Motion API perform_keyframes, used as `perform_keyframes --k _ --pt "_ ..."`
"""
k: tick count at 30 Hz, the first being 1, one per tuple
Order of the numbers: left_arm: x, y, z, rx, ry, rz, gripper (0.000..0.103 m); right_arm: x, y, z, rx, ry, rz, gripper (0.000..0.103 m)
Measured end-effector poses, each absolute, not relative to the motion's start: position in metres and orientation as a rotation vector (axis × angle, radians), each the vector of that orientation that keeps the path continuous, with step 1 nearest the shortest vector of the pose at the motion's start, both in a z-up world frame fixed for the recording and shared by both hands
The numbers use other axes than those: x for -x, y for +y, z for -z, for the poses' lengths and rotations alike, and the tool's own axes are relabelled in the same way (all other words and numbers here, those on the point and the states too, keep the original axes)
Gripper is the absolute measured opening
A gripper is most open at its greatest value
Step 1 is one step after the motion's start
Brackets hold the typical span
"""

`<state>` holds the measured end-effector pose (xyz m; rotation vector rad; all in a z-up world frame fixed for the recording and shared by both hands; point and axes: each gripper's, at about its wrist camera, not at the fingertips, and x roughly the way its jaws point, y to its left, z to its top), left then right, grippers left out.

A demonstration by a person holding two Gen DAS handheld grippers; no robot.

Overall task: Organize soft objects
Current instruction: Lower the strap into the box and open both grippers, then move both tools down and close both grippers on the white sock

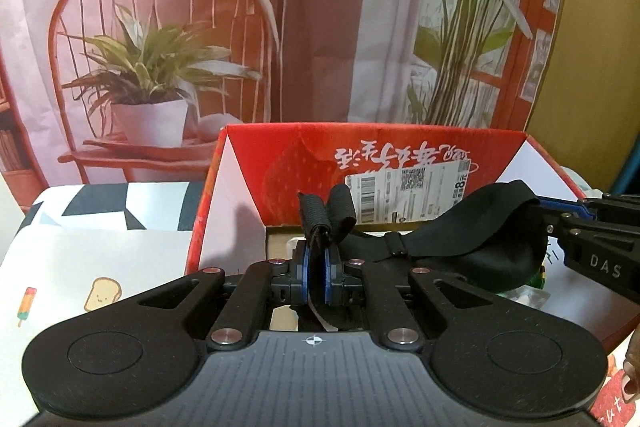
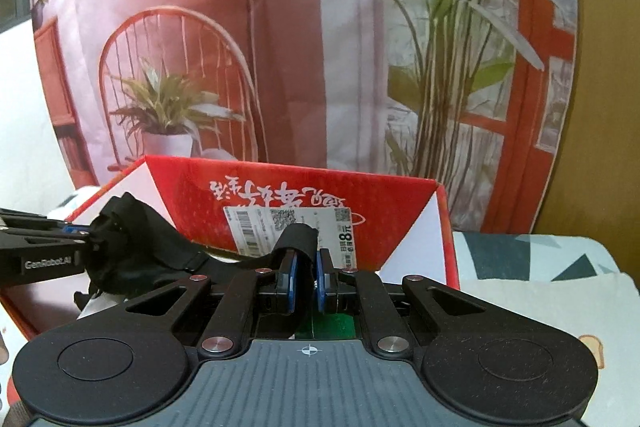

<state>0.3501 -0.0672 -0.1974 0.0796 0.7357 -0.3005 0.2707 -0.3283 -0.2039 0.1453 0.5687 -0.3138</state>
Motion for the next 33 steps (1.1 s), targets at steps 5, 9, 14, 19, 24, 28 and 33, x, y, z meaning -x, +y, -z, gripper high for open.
perform_keyframes --k 5,9,14,19,24,28,33 --pt "-0.350 -0.065 0.195 -0.074 0.738 0.311 0.014 -0.273 -0.329 0.205 -0.147 0.594 0.349 0.013" --pt "-0.344 -0.059 0.183 -0.036 0.710 0.341 0.046 -0.268 -0.324 0.198 -0.129 0.572 0.381 0.036" --pt "-0.325 -0.061 0.166 -0.068 0.652 0.366 0.064 -0.251 -0.322 0.186 -0.149 0.503 0.381 0.060" --pt "-0.299 -0.059 0.153 -0.088 0.596 0.371 0.088 -0.228 -0.318 0.175 -0.179 0.443 0.356 0.074" --pt "-0.273 -0.057 0.142 -0.096 0.547 0.342 0.100 -0.207 -0.305 0.171 -0.179 0.411 0.337 0.101" --pt "-0.253 -0.057 0.141 -0.108 0.558 0.331 0.102 -0.193 -0.295 0.171 -0.179 0.418 0.336 0.102" --pt "-0.227 -0.052 0.140 -0.112 0.558 0.315 0.103 -0.174 -0.286 0.172 -0.193 0.423 0.339 0.103"
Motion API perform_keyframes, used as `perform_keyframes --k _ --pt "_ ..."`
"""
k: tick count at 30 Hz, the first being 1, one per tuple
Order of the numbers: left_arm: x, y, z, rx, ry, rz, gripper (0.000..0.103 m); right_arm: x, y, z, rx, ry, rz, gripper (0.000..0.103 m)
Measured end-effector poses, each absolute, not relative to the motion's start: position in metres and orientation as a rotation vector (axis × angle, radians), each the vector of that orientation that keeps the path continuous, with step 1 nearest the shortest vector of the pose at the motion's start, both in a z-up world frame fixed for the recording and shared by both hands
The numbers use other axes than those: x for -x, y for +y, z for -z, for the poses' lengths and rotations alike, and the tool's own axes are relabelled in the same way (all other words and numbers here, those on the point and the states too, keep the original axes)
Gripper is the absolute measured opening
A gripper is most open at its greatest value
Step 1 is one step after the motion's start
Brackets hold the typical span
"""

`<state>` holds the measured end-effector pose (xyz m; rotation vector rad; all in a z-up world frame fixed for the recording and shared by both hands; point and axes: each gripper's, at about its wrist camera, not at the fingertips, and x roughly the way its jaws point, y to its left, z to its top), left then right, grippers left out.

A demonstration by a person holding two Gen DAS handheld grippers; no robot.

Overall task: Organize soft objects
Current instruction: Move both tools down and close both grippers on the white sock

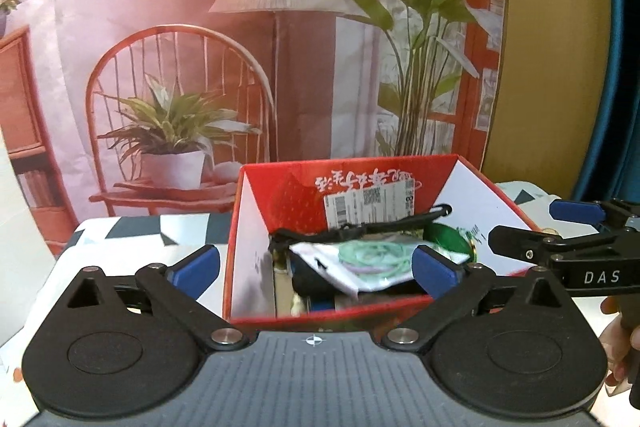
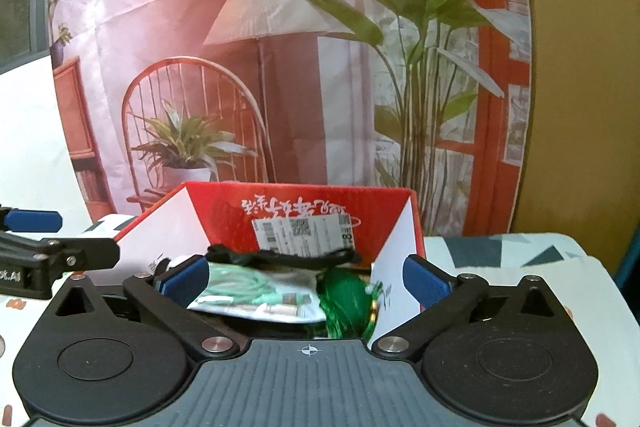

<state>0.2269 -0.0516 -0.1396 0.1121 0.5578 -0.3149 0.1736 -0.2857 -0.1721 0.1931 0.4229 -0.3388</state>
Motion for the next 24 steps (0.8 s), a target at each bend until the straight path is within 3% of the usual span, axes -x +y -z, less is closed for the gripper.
perform_keyframes --k 13,24 --pt "-0.188 -0.035 0.157 -0.103 0.620 0.282 0.103 -0.135 -0.257 0.187 -0.201 0.432 0.311 0.103" --pt "-0.171 -0.021 0.205 -0.032 0.743 0.270 0.103 -0.107 -0.252 0.230 -0.213 0.481 0.321 0.103"
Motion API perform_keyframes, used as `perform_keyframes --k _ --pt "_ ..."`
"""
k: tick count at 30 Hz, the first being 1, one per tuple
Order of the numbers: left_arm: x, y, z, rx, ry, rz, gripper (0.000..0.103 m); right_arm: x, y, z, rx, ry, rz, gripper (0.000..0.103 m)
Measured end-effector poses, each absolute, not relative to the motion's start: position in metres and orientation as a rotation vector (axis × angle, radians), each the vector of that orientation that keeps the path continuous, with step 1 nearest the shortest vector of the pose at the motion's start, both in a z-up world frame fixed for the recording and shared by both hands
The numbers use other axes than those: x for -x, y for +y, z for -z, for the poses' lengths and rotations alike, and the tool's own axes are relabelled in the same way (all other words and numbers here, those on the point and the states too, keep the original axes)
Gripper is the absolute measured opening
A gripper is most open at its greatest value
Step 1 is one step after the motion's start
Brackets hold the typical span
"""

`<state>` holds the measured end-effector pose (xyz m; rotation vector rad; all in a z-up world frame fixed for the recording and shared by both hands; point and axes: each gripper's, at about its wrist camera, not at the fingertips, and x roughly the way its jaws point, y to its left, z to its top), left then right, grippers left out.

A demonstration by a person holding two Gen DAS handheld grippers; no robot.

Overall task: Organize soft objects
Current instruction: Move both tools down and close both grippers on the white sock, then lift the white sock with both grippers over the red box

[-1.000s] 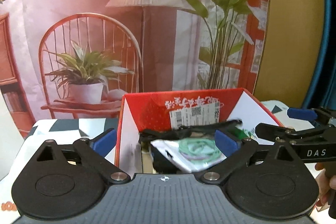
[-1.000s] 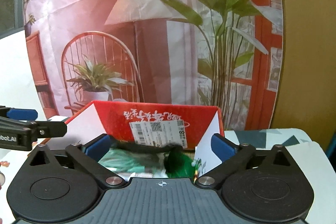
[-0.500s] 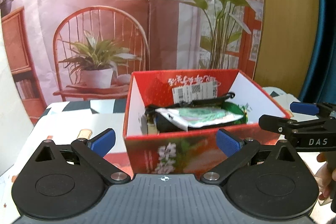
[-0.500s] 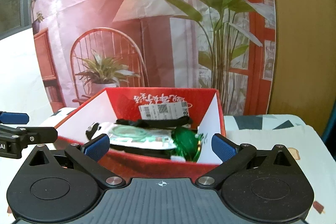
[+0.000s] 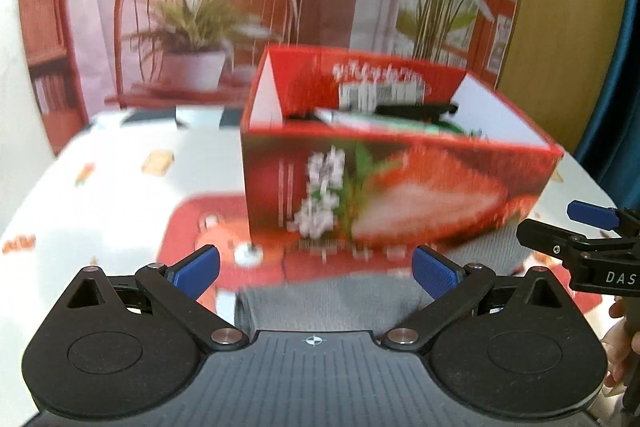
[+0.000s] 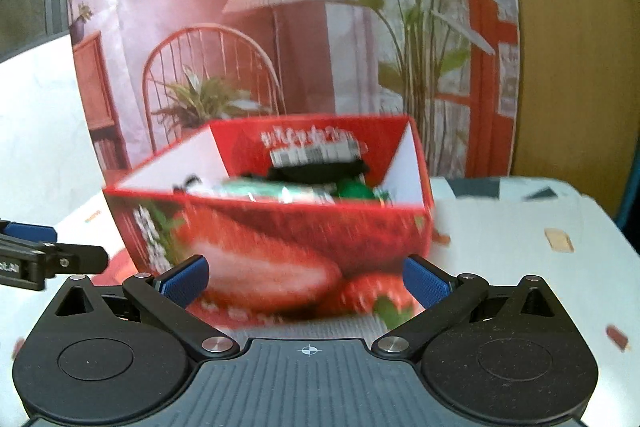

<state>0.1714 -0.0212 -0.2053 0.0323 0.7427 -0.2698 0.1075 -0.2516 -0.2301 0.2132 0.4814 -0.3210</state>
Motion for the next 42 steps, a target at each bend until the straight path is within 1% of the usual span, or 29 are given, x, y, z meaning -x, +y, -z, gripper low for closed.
perform_keyframes --k 5,8,10,12,18,20,22,24,25,26,27,28,29,30,31,33,34,36,39,42 --pt "-0.162 -0.013 0.230 0.000 0.805 0.249 0.103 -0.097 -0.256 0.261 -0.243 0.540 0.351 0.102" --pt "-0.155 -0.008 0.240 0.019 0.824 0.233 0.101 -0.092 -0.255 0.274 -0.266 0.554 0.358 0.100" --pt "-0.149 -0.006 0.244 0.014 0.826 0.224 0.096 -0.090 -0.253 0.282 -0.277 0.570 0.353 0.097" --pt "-0.146 -0.003 0.247 0.018 0.831 0.227 0.082 -0.089 -0.250 0.287 -0.278 0.582 0.347 0.092" --pt "-0.142 0.003 0.249 0.053 0.844 0.235 0.064 -0.085 -0.242 0.297 -0.267 0.599 0.336 0.079" --pt "-0.142 0.004 0.252 0.065 0.853 0.235 0.060 -0.082 -0.242 0.295 -0.260 0.584 0.336 0.077" --pt "-0.142 0.005 0.253 0.073 0.856 0.238 0.059 -0.078 -0.244 0.295 -0.276 0.564 0.328 0.075" --pt "-0.141 0.004 0.254 0.072 0.855 0.241 0.057 -0.076 -0.247 0.296 -0.297 0.563 0.327 0.066" --pt "-0.141 0.004 0.254 0.071 0.855 0.243 0.056 -0.075 -0.249 0.296 -0.306 0.563 0.328 0.064" --pt "-0.141 0.003 0.255 0.070 0.855 0.246 0.051 -0.075 -0.251 0.297 -0.315 0.563 0.326 0.060" --pt "-0.140 0.002 0.256 0.069 0.855 0.249 0.040 -0.075 -0.251 0.297 -0.320 0.565 0.323 0.055" --pt "-0.140 0.002 0.256 0.066 0.853 0.247 0.032 -0.075 -0.251 0.298 -0.321 0.566 0.318 0.053" --pt "-0.140 0.003 0.257 0.065 0.855 0.242 0.019 -0.075 -0.250 0.298 -0.318 0.567 0.315 0.047" --pt "-0.141 0.004 0.258 0.068 0.857 0.236 0.015 -0.075 -0.249 0.298 -0.312 0.569 0.313 0.042" --pt "-0.141 0.006 0.257 0.079 0.855 0.236 0.014 -0.075 -0.248 0.298 -0.307 0.568 0.317 0.040" --pt "-0.142 0.008 0.256 0.091 0.849 0.240 0.011 -0.074 -0.249 0.298 -0.308 0.563 0.328 0.028" --pt "-0.141 0.009 0.256 0.090 0.845 0.239 0.011 -0.073 -0.250 0.298 -0.313 0.560 0.330 0.026" --pt "-0.141 0.008 0.254 0.088 0.836 0.241 0.010 -0.072 -0.251 0.298 -0.321 0.551 0.335 0.018" --pt "-0.140 0.007 0.251 0.087 0.822 0.242 0.010 -0.071 -0.249 0.297 -0.313 0.541 0.336 0.013" --pt "-0.138 0.007 0.247 0.086 0.802 0.239 0.010 -0.068 -0.244 0.294 -0.289 0.523 0.332 0.012"
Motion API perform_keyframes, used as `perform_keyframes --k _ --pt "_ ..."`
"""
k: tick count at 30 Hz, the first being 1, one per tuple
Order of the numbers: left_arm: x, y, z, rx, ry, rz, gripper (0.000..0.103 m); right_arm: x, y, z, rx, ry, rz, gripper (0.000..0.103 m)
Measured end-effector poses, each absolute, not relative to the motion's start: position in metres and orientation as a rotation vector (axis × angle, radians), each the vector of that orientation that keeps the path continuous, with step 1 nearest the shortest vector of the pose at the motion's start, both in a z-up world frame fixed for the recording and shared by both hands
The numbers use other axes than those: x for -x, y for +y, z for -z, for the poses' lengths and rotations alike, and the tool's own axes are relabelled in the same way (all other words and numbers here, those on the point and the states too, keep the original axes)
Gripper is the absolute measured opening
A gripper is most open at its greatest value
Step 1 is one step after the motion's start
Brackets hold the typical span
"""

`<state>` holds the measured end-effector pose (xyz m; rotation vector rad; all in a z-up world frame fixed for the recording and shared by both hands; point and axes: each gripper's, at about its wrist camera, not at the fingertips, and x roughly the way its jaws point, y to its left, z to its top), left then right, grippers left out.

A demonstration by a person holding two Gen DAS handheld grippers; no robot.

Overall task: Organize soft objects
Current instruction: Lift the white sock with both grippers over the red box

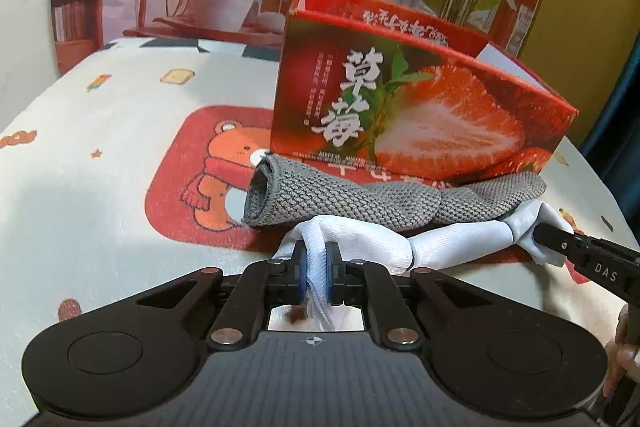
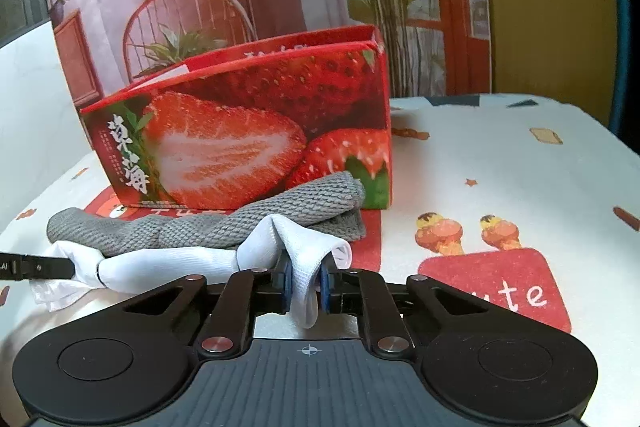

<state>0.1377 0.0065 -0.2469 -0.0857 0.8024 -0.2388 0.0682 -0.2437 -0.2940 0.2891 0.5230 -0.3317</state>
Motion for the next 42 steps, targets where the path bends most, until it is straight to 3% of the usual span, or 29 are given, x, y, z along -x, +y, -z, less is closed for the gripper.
perform_keyframes --k 25,42 --pt "-0.123 0.008 0.190 0.077 0.600 0.229 0.010 -0.050 -0.233 0.238 -0.239 0.347 0.308 0.011" --pt "-0.177 -0.006 0.142 0.096 0.505 0.242 0.010 -0.093 -0.266 0.177 -0.245 0.257 0.306 0.011"
